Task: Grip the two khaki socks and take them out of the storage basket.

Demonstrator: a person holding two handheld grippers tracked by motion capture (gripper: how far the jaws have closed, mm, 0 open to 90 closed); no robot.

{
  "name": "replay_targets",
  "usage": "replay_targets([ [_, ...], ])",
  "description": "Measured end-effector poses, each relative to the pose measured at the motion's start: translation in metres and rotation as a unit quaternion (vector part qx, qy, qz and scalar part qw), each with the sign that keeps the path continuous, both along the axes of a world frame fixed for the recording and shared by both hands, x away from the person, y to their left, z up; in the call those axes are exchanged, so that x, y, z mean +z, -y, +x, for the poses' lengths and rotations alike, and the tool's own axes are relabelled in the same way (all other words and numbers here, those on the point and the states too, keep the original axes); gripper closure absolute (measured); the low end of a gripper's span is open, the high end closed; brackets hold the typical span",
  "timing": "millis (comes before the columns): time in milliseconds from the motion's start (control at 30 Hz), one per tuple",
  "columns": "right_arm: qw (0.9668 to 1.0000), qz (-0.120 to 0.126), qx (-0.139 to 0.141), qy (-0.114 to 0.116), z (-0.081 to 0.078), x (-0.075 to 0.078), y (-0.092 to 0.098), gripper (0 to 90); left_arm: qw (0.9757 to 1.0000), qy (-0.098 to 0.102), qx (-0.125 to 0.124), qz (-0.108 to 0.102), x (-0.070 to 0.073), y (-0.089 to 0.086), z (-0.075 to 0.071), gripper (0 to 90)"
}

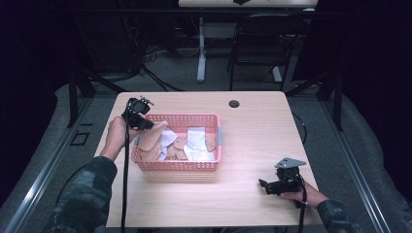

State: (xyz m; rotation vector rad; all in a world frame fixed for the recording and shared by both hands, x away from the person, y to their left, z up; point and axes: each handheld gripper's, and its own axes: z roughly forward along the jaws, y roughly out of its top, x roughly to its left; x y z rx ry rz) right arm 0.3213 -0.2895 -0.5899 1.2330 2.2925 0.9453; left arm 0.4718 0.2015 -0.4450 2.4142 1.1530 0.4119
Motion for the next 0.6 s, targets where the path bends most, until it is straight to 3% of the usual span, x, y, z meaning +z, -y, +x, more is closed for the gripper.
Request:
replay_targets([
  [400, 1.0, 0.0, 0.0, -0.002, 0.0, 0.0, 0.0, 0.0, 0.9999, 0.007, -0.013, 0.0, 0.015, 0.006, -0.006, 86.3],
  [600, 1.0, 0.0, -0.001, -0.002, 0.0, 0.0, 0.0, 0.0, 0.9998, 0.009, -0.013, -0.011, 0.024, 0.002, -0.007, 86.3],
])
